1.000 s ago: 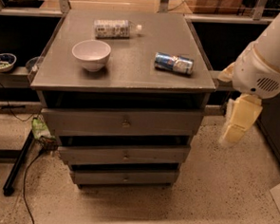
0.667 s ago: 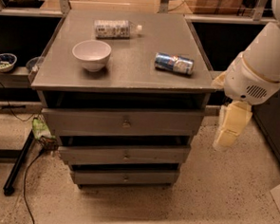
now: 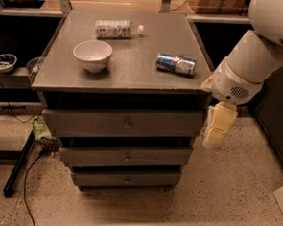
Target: Open top drawer
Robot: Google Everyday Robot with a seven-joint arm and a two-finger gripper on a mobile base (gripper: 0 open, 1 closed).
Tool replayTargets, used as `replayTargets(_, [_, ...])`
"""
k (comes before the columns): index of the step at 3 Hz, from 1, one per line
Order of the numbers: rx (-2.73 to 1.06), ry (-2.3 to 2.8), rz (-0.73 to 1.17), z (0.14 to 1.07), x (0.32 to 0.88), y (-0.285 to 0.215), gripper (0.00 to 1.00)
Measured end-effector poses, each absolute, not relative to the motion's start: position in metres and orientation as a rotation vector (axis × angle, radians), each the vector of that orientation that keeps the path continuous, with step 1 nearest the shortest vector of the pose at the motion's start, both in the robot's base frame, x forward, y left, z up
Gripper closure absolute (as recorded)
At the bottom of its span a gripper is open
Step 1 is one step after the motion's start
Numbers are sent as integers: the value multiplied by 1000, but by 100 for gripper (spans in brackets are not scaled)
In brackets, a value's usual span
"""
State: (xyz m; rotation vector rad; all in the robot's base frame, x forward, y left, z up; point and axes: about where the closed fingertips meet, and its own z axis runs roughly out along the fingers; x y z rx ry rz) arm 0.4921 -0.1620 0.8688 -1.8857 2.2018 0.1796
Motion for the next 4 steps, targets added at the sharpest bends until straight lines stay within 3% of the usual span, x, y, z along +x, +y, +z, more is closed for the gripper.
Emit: replayTargets(4, [-1926,2191,229,831,507,-134,0])
